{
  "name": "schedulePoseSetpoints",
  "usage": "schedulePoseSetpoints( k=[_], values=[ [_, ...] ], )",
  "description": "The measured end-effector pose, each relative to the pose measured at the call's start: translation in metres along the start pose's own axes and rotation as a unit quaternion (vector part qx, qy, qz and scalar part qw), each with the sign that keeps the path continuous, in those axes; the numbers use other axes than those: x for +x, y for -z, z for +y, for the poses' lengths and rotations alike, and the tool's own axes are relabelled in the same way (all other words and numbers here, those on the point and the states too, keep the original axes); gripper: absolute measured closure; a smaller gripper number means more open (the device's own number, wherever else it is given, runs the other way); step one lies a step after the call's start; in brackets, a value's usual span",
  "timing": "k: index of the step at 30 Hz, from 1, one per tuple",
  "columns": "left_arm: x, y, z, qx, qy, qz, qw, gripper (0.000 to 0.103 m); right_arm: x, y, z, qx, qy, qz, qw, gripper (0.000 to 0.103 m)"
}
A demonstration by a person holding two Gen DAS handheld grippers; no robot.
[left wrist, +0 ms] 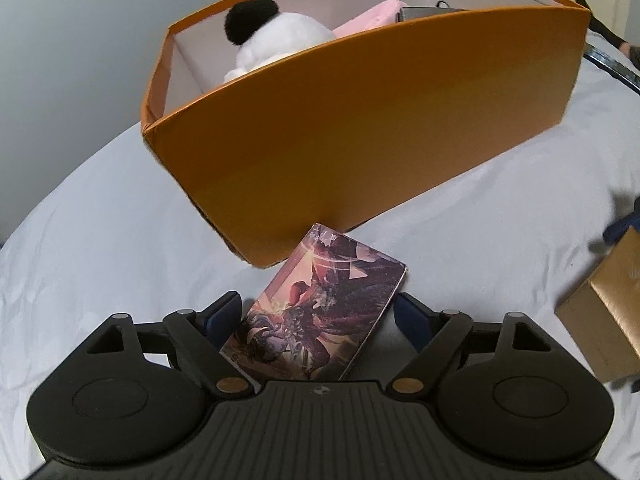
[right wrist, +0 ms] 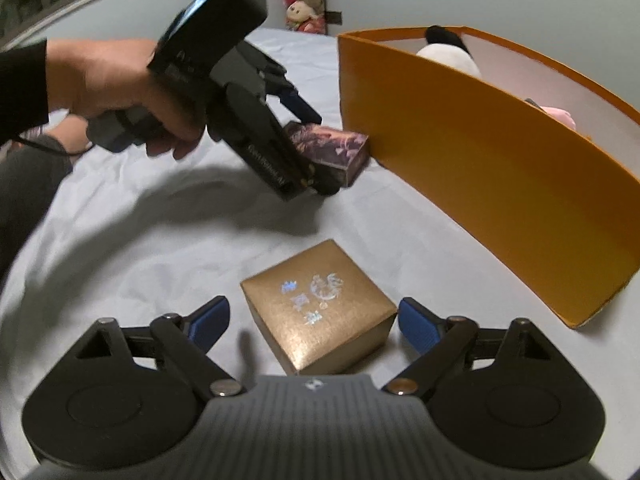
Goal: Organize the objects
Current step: 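Grasp the picture card box with left gripper while right gripper grasps the gold box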
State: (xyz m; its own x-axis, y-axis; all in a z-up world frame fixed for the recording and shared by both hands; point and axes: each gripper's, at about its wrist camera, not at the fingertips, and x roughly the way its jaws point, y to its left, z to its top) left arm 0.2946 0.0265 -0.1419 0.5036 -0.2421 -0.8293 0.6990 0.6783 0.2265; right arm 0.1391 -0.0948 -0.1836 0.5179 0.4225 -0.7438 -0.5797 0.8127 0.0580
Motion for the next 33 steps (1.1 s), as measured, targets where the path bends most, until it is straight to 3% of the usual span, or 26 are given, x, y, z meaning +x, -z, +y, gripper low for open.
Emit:
schedulePoseSetpoints(
  k=[2,7,12,16,27,33],
  values=[
    [-0.002,0.002,-0.003,-0.006,-0.007,-0.004,0.9999,0.009,-0.001,0.000,-0.001,-0.001,0.005,0.000,1.000,0.026],
    [-0.010,0.010,-0.009,-0.035,-0.024,-0.014,0.9990,0.013,-0.005,0.003,-0.010,0.012,-0.002,0.000,1.000,0.027],
    [-0.023,0.020,-0.016,-0.070,-0.029,-0.011,0.9971,0.025,-0.011,0.008,-0.018,0.022,0.006,0.001,1.000,0.028],
    [-0.038,0.033,-0.039,-0.064,-0.039,-0.006,0.9972,0.035,-0.020,0.017,-0.026,0.032,0.014,0.002,0.999,0.028],
    [-0.079,0.048,-0.071,-0.170,-0.006,-0.003,0.9855,0.035,-0.040,0.038,-0.036,0.052,0.033,0.010,0.998,0.031],
    [-0.088,0.061,-0.105,-0.207,-0.020,0.002,0.9781,0.035,-0.039,0.051,-0.038,0.063,0.032,0.026,0.997,0.031]
  ],
)
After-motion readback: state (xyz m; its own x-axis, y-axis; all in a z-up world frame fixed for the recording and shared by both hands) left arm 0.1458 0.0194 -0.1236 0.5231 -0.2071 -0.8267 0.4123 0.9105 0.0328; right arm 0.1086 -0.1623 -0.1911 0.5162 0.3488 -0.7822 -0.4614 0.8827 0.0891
